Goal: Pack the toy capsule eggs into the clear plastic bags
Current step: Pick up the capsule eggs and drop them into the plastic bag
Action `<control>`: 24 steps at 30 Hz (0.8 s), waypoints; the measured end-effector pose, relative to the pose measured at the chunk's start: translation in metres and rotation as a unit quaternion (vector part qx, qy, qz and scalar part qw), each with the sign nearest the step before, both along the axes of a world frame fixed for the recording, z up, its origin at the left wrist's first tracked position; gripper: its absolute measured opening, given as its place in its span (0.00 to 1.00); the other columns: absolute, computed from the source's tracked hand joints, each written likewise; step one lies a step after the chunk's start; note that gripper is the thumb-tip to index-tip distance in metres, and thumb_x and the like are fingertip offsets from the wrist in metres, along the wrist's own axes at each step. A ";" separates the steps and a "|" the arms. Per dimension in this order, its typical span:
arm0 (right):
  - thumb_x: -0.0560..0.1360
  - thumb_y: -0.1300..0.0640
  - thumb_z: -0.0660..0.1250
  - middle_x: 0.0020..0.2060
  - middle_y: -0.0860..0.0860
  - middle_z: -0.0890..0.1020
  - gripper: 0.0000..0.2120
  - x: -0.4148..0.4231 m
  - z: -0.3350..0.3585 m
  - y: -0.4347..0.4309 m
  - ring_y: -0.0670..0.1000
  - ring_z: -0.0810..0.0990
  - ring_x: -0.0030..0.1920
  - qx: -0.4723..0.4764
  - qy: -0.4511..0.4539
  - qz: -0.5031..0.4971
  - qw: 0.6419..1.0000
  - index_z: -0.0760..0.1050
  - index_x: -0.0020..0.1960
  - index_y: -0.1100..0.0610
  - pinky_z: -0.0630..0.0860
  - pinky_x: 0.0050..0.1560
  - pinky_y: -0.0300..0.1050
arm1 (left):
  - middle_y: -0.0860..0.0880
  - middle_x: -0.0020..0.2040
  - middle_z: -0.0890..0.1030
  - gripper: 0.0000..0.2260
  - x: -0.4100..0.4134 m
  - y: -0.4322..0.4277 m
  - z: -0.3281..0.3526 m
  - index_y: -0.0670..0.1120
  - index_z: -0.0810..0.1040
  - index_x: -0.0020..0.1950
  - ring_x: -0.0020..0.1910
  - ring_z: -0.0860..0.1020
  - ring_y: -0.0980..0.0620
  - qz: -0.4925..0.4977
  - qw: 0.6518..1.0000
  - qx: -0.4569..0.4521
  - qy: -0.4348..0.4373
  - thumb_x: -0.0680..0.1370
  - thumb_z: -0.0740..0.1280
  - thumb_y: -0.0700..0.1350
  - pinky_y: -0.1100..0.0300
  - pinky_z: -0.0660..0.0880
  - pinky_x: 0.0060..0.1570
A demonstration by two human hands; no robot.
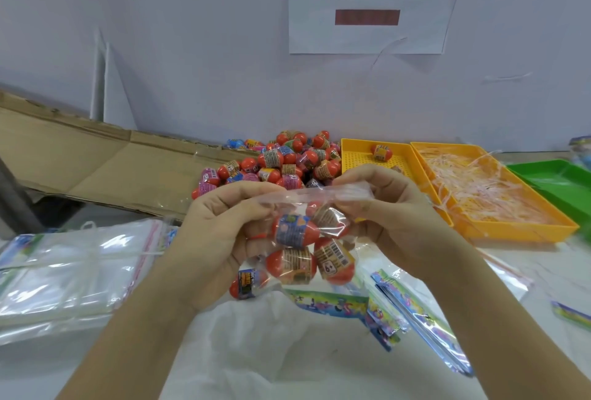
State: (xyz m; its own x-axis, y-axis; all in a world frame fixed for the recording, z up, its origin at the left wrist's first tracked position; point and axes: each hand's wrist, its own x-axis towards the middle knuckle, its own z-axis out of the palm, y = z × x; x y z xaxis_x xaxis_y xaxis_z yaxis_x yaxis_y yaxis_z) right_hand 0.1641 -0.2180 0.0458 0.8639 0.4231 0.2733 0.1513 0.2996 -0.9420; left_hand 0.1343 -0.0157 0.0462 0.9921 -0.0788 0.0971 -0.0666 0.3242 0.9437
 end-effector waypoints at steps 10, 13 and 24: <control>0.75 0.66 0.64 0.40 0.52 0.82 0.10 -0.001 0.007 -0.009 0.50 0.83 0.36 0.065 -0.042 0.136 0.988 0.83 0.46 0.56 0.81 0.34 0.41 | 0.43 0.40 0.84 0.13 -0.004 0.005 0.003 0.47 0.81 0.27 0.38 0.81 0.50 -0.041 0.997 -0.051 -0.033 0.67 0.63 0.36 0.67 0.76 0.24; 0.74 0.66 0.67 0.40 0.53 0.82 0.06 -0.002 0.009 -0.011 0.51 0.83 0.37 0.053 -0.042 0.144 0.987 0.82 0.44 0.59 0.81 0.35 0.43 | 0.43 0.46 0.85 0.13 -0.003 0.006 0.002 0.48 0.80 0.26 0.43 0.79 0.47 -0.069 0.996 -0.039 -0.039 0.69 0.67 0.34 0.67 0.76 0.26; 0.70 0.60 0.71 0.40 0.51 0.79 0.04 -0.010 0.017 -0.008 0.49 0.82 0.37 0.003 -0.048 0.122 0.991 0.82 0.37 0.60 0.82 0.37 0.45 | 0.40 0.48 0.86 0.11 0.001 0.013 0.002 0.45 0.80 0.27 0.51 0.83 0.48 -0.125 0.989 -0.077 -0.022 0.52 0.79 0.47 0.62 0.82 0.37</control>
State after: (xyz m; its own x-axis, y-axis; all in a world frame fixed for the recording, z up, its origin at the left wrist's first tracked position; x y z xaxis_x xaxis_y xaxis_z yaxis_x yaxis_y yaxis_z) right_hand 0.1537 -0.2258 0.0627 0.7063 0.6136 0.3531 0.1633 0.3441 -0.9246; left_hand 0.1358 -0.0024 0.0477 0.9381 -0.3020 0.1699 -0.0064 0.4751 0.8799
